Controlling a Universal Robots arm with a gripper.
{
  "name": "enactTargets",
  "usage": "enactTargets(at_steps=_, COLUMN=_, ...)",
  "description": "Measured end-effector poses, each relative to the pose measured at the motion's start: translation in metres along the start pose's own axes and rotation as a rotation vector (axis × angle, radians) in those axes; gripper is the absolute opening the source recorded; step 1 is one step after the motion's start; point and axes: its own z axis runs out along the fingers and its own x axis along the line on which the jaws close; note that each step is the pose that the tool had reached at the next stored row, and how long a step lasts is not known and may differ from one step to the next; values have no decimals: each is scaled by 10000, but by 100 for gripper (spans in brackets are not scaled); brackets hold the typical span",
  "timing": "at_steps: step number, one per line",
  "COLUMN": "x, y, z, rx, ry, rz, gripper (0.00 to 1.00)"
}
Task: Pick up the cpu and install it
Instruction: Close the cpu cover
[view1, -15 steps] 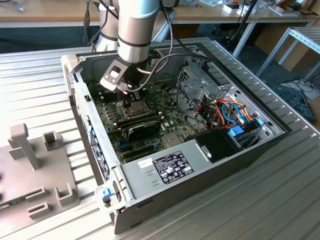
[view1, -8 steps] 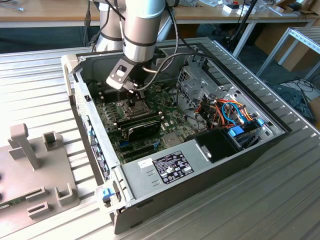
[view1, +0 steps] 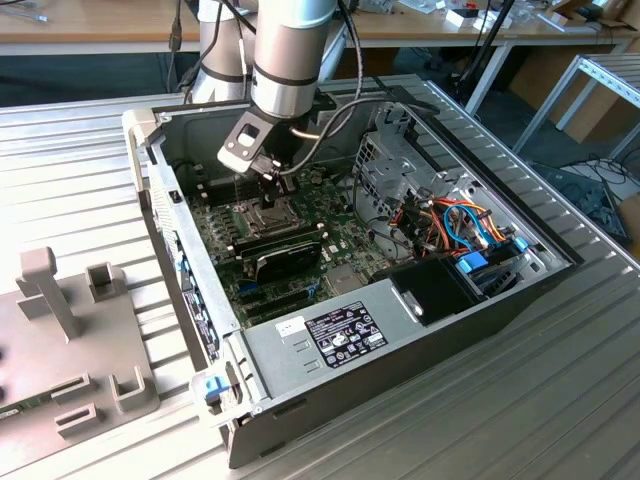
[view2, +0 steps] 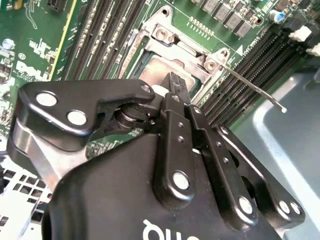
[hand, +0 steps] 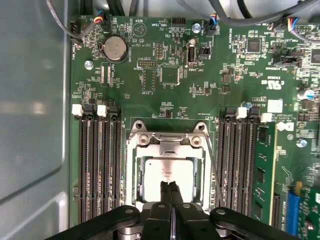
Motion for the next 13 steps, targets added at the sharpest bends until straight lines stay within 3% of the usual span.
enactTargets(at_steps=7, x=-1, y=64, z=-36, rx=4, ry=0, rz=2, gripper=11)
enactTargets(at_steps=11, x=-2, y=64, z=-152, rx=4, ry=0, rz=0, gripper=11)
enactTargets(at_steps=13, x=-2, y=65, z=-170, rx=3, ry=2, rz=0, gripper=11)
